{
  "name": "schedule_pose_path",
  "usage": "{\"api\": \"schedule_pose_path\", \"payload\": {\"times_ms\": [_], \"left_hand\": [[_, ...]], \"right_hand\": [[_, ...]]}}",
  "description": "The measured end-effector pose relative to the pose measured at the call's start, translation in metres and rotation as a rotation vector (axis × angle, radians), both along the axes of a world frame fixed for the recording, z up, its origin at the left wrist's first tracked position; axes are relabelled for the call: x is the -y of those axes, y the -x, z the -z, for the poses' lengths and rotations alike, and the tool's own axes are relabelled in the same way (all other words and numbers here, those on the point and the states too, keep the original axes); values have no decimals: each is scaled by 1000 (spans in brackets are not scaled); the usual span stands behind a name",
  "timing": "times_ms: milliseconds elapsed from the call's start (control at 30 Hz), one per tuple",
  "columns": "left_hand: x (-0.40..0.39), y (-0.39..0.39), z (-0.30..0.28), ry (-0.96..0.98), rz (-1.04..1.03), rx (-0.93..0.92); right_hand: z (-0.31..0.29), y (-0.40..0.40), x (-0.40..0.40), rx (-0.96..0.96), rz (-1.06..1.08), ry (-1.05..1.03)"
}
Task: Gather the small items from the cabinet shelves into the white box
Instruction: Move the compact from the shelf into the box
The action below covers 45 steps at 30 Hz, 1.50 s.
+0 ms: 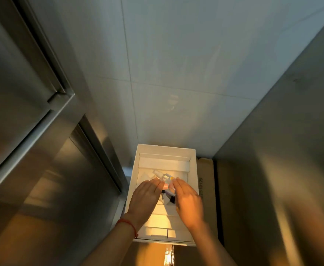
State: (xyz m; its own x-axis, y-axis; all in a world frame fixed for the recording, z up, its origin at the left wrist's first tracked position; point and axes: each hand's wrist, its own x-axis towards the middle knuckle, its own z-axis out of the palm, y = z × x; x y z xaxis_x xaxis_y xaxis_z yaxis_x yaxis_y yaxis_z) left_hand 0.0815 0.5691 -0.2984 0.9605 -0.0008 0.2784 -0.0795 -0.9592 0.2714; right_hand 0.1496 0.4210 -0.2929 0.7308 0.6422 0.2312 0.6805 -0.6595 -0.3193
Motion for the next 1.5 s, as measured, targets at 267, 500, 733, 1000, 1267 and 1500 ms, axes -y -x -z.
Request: {"api": "schedule_pose_path", "payload": {"times_ms": [267,500,733,1000,1267,1500], "left_hand": [[4,2,22,-15,-52,7],[8,3,45,-33,-87,-66],[10,1,64,-2,-57,-76],[12,0,80,41,29,-104],[8,2,94,53,-5,-141],[7,3,91,44,-29,-135]], "right_hand": [[24,3,-5,-45,16,55],[43,5,-7,-83,26,106],[55,9,-5,-107,15,110],[69,5,-10,-159,4,149],[86,2,-7,-251,44,221],[88,4,-5,-361,-7,241]]}}
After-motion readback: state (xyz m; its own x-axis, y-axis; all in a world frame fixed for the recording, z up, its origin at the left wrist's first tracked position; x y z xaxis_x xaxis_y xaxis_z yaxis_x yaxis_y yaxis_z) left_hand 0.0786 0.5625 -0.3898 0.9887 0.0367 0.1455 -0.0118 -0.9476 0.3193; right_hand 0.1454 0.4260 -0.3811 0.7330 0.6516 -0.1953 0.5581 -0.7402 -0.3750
